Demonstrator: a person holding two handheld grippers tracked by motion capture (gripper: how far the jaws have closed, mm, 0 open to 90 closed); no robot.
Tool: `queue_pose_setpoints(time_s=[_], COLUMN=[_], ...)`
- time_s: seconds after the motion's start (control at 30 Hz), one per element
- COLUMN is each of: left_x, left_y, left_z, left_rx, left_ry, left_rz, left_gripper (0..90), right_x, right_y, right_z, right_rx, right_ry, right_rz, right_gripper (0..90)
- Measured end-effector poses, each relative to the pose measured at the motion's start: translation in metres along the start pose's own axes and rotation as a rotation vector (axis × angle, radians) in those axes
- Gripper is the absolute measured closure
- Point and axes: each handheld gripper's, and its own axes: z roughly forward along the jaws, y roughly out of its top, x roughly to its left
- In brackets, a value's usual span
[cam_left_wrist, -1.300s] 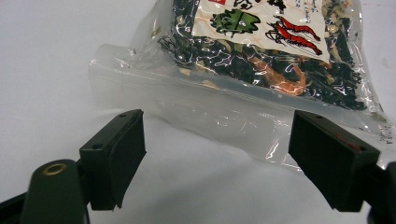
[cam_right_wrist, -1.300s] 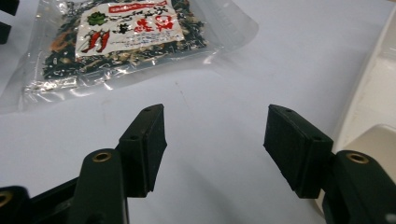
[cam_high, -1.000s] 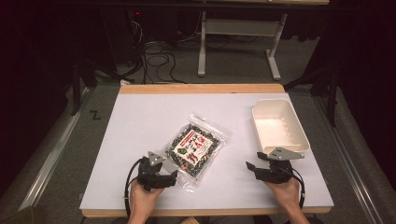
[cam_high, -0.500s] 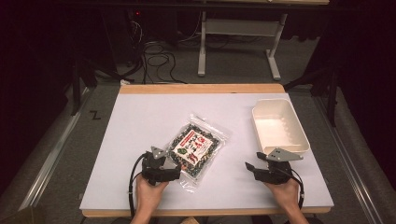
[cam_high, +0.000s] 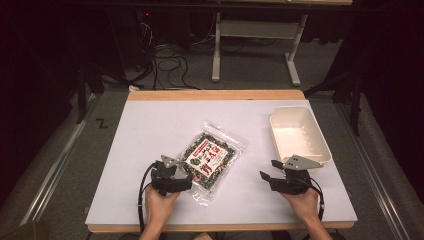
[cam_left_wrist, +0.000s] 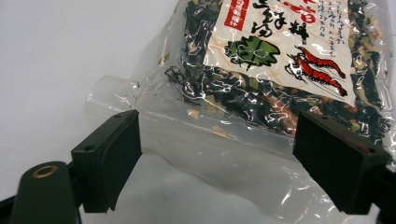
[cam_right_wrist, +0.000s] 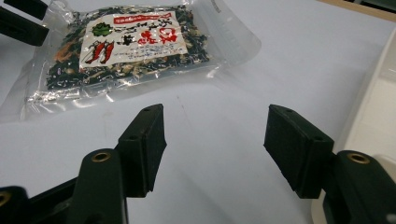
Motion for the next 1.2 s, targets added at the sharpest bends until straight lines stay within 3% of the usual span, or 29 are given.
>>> queue_pose_setpoints(time_s=[0.13,0.43,0.57,0.83,1.2], left_x=[0.003,0.003,0.002,0.004,0.002], left_y=[0.001,0.003,0.003,0.003,0.002], left_z=[0.001,0.005,0.006,0.006,0.006], left_rx=[0.002,0.007,0.007,0.008,0.010], left_ry=[-0.006,-0.009,-0.011,-0.023,-0.030], left_rz=[-0.007,0.002,0.009,0.007,0.021], left_gripper=[16.6,17.0,17.0,17.1,18.4], right_x=[0.002,-0.001,-0.003,-0.010,-0.026], right_y=[0.009,0.027,0.040,0.065,0.090], right_z=[0.009,0.019,0.027,0.050,0.076], right_rx=[0.023,0.056,0.078,0.148,0.199], right_ry=[-0.003,0.018,-0.001,-0.011,-0.020], right_rz=[-0.024,-0.013,-0.029,-0.008,0.079], right_gripper=[38.6,41.5,43.5,46.5,52.5])
